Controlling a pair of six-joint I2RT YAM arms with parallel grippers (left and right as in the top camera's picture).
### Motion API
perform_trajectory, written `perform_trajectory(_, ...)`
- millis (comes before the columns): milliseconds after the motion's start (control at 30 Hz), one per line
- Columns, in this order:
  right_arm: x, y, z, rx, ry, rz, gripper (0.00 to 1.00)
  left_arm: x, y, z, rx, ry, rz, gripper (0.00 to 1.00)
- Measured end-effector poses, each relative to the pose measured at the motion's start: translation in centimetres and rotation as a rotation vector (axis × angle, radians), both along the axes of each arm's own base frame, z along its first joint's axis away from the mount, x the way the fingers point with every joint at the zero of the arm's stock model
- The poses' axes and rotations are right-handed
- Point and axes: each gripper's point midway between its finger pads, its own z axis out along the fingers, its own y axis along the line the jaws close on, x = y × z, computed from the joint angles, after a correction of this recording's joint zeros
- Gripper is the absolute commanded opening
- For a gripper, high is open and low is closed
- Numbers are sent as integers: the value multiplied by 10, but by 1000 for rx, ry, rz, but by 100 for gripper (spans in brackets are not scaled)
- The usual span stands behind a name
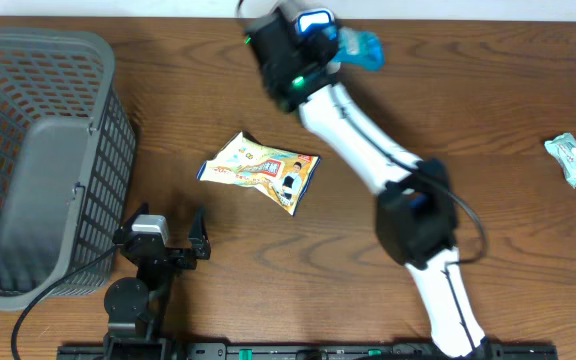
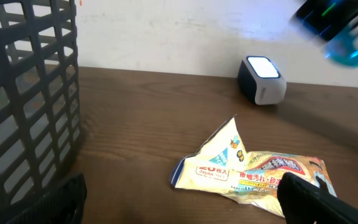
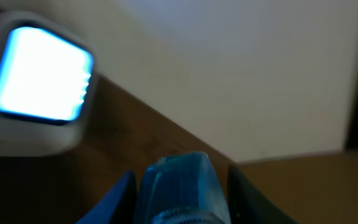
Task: Scan the item barcode
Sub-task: 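Carry the bottle right and set it at the table's right edge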
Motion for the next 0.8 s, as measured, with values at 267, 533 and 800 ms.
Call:
perform_trajectory(267,-14,-121,32,210,39,-225,5,0,0,0,0,0,0,98)
perform_trajectory(533,-25,-284,-43,494,146,-551,6,0,0,0,0,0,0,98)
perform_trajectory(800,-52,-408,-63,769,93,-752,6,0,0,0,0,0,0,98)
